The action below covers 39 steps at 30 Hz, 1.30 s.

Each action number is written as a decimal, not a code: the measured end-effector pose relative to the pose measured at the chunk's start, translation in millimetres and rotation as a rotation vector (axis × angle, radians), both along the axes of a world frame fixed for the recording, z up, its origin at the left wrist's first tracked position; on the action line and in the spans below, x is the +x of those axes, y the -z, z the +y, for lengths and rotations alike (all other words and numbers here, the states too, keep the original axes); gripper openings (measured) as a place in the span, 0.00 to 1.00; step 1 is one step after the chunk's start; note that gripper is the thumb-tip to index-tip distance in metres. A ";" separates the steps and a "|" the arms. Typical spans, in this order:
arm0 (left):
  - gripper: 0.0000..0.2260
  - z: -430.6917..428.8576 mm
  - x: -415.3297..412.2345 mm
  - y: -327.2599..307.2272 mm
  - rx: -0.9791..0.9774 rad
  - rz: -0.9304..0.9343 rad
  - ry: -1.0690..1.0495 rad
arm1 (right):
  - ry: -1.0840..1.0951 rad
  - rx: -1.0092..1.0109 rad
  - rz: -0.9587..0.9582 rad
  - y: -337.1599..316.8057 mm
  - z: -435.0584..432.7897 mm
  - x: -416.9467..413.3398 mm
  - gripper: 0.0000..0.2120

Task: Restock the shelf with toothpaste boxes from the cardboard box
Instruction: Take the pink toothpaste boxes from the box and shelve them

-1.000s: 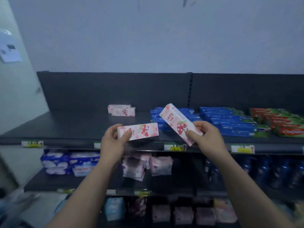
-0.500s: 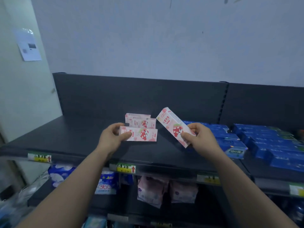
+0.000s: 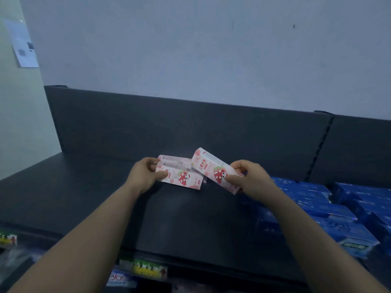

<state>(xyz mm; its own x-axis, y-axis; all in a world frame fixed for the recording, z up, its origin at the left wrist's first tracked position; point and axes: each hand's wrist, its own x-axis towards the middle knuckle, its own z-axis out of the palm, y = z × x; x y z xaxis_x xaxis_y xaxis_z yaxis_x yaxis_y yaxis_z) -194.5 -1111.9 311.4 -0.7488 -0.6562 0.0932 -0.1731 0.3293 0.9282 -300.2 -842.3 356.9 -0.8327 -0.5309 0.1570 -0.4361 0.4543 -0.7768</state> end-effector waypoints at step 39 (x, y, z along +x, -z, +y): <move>0.19 6.2 50.7 -18.8 -0.539 -0.034 0.357 | 0.215 0.412 0.233 18.4 -44.3 92.7 0.33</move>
